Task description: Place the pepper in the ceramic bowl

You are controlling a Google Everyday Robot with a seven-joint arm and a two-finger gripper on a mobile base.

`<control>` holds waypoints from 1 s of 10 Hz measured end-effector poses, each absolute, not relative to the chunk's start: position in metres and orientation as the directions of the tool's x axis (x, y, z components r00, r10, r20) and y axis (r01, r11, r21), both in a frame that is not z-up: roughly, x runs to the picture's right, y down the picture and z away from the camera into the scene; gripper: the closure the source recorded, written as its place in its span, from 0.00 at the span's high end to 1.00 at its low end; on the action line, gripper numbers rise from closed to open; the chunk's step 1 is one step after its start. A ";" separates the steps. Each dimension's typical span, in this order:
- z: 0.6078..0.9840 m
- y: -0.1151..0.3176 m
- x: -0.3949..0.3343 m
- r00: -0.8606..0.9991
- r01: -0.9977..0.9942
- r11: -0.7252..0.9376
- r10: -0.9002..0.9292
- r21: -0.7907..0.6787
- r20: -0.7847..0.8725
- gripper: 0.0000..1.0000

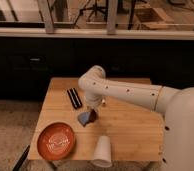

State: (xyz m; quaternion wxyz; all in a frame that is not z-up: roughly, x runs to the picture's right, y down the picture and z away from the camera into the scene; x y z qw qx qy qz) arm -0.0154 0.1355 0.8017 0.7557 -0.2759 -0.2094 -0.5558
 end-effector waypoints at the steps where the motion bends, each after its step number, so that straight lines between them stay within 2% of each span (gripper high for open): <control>1: 0.799 0.140 -0.020 0.282 0.959 0.216 -0.729 -0.182 0.623 0.00; 6: 0.784 0.162 -0.087 0.192 0.981 0.132 -0.757 -0.142 0.625 0.00; 10: 0.782 0.170 -0.098 0.152 0.987 0.091 -0.769 -0.129 0.621 0.00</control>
